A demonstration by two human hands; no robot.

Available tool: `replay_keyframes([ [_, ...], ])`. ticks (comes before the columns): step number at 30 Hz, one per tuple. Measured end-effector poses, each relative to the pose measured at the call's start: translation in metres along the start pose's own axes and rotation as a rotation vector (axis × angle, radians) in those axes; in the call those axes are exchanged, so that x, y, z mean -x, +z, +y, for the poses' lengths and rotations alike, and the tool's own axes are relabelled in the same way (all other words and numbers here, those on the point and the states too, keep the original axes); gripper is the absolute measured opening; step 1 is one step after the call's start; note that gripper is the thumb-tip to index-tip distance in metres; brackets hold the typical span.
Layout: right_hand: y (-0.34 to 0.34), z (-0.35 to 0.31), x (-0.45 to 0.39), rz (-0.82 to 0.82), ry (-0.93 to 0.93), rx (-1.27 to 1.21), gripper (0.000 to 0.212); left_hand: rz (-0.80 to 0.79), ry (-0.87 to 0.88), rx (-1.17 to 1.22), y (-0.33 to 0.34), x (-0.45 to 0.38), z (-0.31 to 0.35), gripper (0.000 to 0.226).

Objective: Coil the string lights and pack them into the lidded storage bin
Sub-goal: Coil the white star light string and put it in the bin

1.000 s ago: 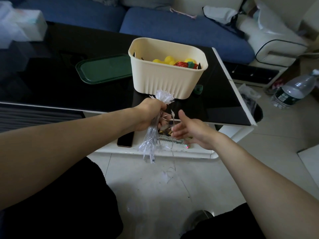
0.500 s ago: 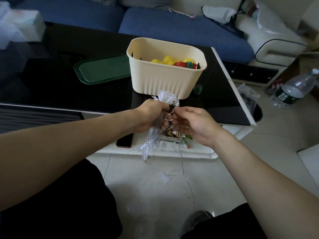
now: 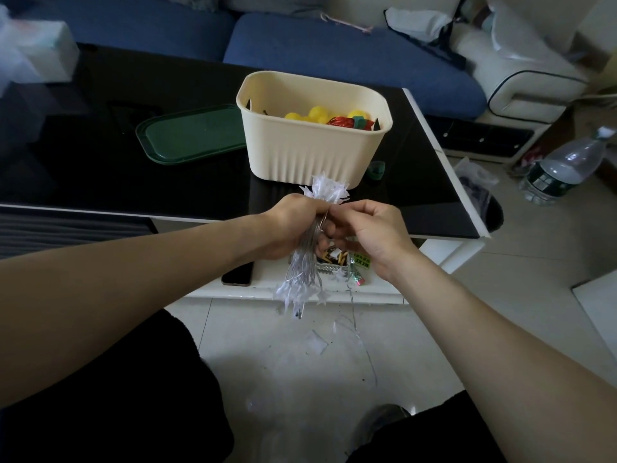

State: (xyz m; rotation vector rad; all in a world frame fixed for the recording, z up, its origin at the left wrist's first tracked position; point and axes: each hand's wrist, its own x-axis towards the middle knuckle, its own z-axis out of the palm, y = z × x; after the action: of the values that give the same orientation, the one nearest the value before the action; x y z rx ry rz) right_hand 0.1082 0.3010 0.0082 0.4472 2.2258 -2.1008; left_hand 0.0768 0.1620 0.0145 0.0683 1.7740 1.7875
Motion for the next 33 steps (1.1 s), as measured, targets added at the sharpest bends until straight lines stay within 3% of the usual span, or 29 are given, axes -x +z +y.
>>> replay_keyframes([
  [4, 0.002, 0.001, 0.000, 0.035, -0.024, 0.078, 0.007, -0.013, 0.008, -0.045, 0.003, -0.001, -0.003, 0.038],
  [9, 0.000, 0.010, -0.008, 0.072, -0.218, 0.369, 0.007, 0.051, -0.050, -0.094, 0.003, -0.004, -0.008, 0.036],
  [16, 0.012, 0.003, 0.004, -0.279, -0.291, 0.547, 0.029, 0.245, -0.058, -0.111, -0.008, -0.011, -0.011, 0.027],
  [23, 0.013, 0.004, 0.005, -0.506, -0.220, 0.609, 0.055, 0.262, -0.078, -0.043, -0.014, -0.010, -0.008, 0.034],
  [29, 0.008, 0.006, 0.007, -0.327, -0.256, 0.624, 0.061, 0.308, -0.010, -0.022, -0.014, -0.011, -0.003, 0.031],
  [33, 0.004, 0.009, -0.005, -0.167, -0.238, 0.576, 0.031, 0.328, 0.065, 0.165, -0.011, -0.008, 0.007, 0.032],
])
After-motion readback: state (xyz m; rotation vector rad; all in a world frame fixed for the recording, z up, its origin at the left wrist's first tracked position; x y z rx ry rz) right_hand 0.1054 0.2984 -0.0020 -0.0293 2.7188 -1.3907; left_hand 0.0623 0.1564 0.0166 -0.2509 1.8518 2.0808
